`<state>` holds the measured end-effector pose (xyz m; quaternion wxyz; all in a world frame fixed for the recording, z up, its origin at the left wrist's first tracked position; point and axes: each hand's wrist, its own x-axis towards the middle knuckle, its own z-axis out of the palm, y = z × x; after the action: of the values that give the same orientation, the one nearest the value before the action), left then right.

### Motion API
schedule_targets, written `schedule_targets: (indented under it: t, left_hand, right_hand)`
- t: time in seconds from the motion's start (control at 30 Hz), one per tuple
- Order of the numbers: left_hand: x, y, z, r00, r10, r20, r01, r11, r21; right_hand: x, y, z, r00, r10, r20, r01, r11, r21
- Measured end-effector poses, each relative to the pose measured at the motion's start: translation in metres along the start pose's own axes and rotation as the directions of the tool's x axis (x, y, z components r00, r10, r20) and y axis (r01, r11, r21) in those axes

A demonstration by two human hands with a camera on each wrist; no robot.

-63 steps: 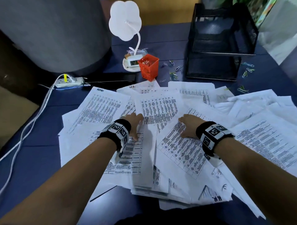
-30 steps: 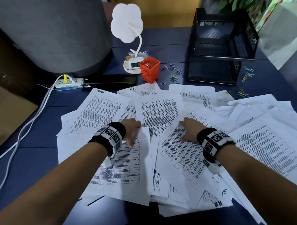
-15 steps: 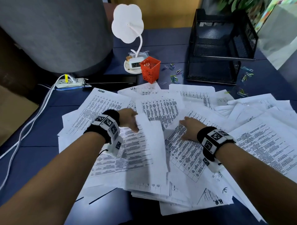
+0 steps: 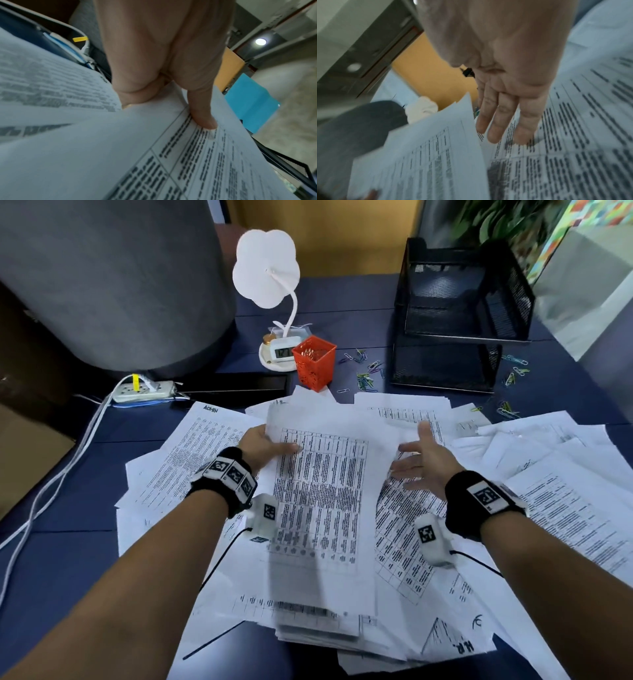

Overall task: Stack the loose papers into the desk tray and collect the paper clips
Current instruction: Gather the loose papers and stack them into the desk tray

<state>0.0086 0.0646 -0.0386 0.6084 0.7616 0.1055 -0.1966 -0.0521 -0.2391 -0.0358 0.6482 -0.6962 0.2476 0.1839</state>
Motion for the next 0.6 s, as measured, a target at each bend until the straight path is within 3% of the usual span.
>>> schedule_targets:
  t: [0.07,0.13,0.3,0.4,0.53,0.6]
  left_hand:
    - [-0.002,-0.004,0.004,0.999,-0.010,0.046,0.014,0.997,-0.078]
    - [-0.010,-0.003,0.012,0.990,-0.033,0.137,0.047,0.994,-0.103]
    - [-0.014,-0.010,0.032,0.983,-0.052,0.178,0.062,0.997,-0.048]
    - [-0.015,-0.014,0.048,0.992,-0.064,0.107,0.064,0.998,0.004]
    - [-0.001,-0.021,0.059,0.998,-0.007,-0.062,0.018,0.982,0.186]
    - [0.008,-0.020,0.055,0.986,0.010,-0.166,0.050,0.935,0.351]
  right_hand:
    - [0.002,0.005,0.005,0.999,0.025,0.032,-0.028,0.995,0.100]
    - [0.007,0.009,0.010,1.000,0.004,0.026,-0.007,0.996,0.087]
    - [0.015,0.013,0.013,1.000,-0.016,-0.013,0.013,0.980,-0.197]
    - [0.024,0.023,0.008,1.000,-0.003,-0.006,0.001,0.956,-0.292]
    - [0.032,0.021,-0.003,0.973,-0.077,-0.218,-0.030,0.894,-0.448]
    - [0.031,0.015,-0.011,0.952,-0.116,-0.284,-0.061,0.837,-0.544]
